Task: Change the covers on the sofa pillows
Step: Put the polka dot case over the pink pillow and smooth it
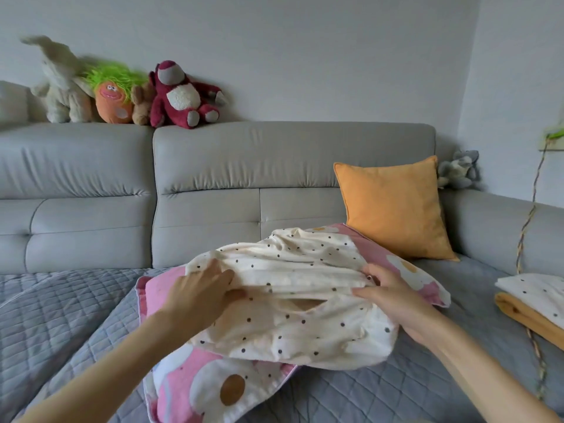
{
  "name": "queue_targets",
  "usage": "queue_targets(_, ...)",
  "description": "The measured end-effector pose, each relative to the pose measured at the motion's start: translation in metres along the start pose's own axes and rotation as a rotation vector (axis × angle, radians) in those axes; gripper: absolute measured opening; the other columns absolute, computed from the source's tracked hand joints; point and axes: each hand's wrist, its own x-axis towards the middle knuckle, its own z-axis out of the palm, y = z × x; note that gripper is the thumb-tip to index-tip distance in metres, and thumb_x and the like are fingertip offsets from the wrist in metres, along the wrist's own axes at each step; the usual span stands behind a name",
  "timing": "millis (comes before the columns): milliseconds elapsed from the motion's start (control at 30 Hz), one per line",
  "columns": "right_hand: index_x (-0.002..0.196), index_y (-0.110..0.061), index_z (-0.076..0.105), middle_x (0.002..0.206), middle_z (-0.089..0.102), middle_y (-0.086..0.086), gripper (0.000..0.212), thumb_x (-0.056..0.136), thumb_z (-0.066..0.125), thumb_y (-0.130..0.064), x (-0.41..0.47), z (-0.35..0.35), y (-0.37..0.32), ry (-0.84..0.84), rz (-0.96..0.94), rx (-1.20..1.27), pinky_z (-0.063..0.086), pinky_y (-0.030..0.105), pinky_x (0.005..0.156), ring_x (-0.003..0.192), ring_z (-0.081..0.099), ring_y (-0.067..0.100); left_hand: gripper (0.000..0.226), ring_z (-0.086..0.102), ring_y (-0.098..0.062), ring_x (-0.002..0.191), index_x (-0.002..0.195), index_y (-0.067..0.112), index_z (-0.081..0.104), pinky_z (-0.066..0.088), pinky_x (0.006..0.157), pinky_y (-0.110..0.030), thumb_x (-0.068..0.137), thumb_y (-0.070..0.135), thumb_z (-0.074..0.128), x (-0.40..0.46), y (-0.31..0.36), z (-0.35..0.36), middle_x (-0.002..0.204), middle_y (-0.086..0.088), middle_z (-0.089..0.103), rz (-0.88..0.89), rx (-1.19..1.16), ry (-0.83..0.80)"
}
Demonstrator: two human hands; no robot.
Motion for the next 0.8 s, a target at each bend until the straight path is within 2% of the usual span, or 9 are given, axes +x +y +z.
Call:
queue_targets(100,0.095,-0.017,0.064,0.072,0.073,-0.005,0.016,0.09,0.054,-0.005,-0.015,0.005,-0.002,-0.051,0.119,0.4,0.051,0.02,0.055,0.066,0.069,0.009,0.017,0.046,-0.021,0.073,0.081,0.013,0.052,0.031,0.054,-0.022,0.094,0.014,0.041,0.006,-0.002,0.0,0.073,0.005,0.045,-0.054,-0.438,0.147)
queue_targets(200,0.104,-0.022,0.062,0.089,0.073,-0.007,0.022,0.083,0.066,-0.025,-0.026,0.014,0.004,-0.086,0.096,0.43,0.051,0.024,0.069,0.082,0.069,0.009,0.021,0.045,-0.018,0.062,0.077,0.004,0.056,0.035,0.057,-0.027,0.092,0.003,0.041,0.004,0.002,-0.015,0.067,-0.002,0.055,-0.127,-0.922,0.137)
queue_targets(333,0.108,-0.033,0.045,0.105,0.056,-0.026,0.062,0.063,0.072,-0.065,-0.03,0.023,0.0,-0.07,-0.051,-0.037,0.044,0.021,0.082,0.099,0.055,-0.001,0.023,0.027,-0.011,0.049,0.063,0.002,0.043,0.024,0.045,-0.021,0.086,0.003,0.047,-0.01,0.006,-0.047,0.05,0.006,0.036,0.031,-0.816,0.225)
queue_targets(400,0.106,-0.034,0.048,0.091,0.058,-0.021,0.051,0.069,0.07,-0.06,-0.025,0.026,0.002,0.008,-0.116,-0.28,0.042,0.02,0.07,0.09,0.058,0.003,0.02,0.032,-0.011,0.045,0.065,-0.004,0.051,0.027,0.044,-0.018,0.082,0.007,0.048,-0.016,0.004,-0.062,0.045,0.006,0.042,0.127,-0.787,0.196)
queue_targets(467,0.084,-0.026,0.057,0.069,0.057,-0.012,0.021,0.082,0.062,-0.046,-0.017,0.024,-0.001,0.102,-0.164,-0.54,0.037,0.021,0.055,0.076,0.061,0.014,0.02,0.041,-0.011,0.047,0.073,-0.001,0.061,0.034,0.049,-0.022,0.083,0.011,0.049,-0.019,0.002,-0.071,0.052,0.005,0.054,0.159,-0.834,0.204)
queue_targets(567,0.074,-0.023,0.048,0.061,0.045,-0.011,0.015,0.088,0.05,-0.026,-0.007,0.018,-0.011,0.21,-0.138,-0.694,0.033,0.026,0.053,0.069,0.051,0.018,0.026,0.037,-0.019,0.054,0.074,0.001,0.052,0.032,0.052,-0.032,0.085,0.023,0.046,-0.018,0.002,-0.075,0.058,-0.009,0.045,0.129,-0.889,0.375)
queue_targets(633,0.083,-0.019,0.047,0.068,0.047,-0.008,0.005,0.087,0.05,-0.019,0.001,0.009,-0.012,0.238,-0.095,-0.593,0.036,0.027,0.057,0.072,0.051,0.02,0.045,0.036,-0.019,0.055,0.076,0.002,0.045,0.031,0.053,-0.033,0.085,0.047,0.043,-0.016,0.003,-0.07,0.059,-0.009,0.042,0.099,-0.859,0.36)
queue_targets(700,0.096,-0.013,0.056,0.084,0.062,0.001,0.013,0.083,0.055,-0.015,0.007,0.0,-0.016,0.184,0.009,-0.245,0.048,0.031,0.07,0.083,0.059,0.023,0.062,0.043,-0.016,0.057,0.081,0.011,0.044,0.034,0.054,-0.033,0.076,0.073,0.045,-0.013,0.001,-0.064,0.062,0.002,0.049,0.033,-0.702,0.253)
queue_targets(800,0.096,-0.014,0.066,0.083,0.072,0.005,0.022,0.085,0.053,0.0,0.005,-0.01,-0.031,0.036,0.097,0.331,0.056,0.028,0.065,0.076,0.069,0.019,0.052,0.055,-0.02,0.081,0.096,0.026,0.045,0.045,0.069,-0.035,0.07,0.07,0.051,-0.003,-0.012,-0.05,0.082,0.009,0.049,0.009,-0.353,0.17)
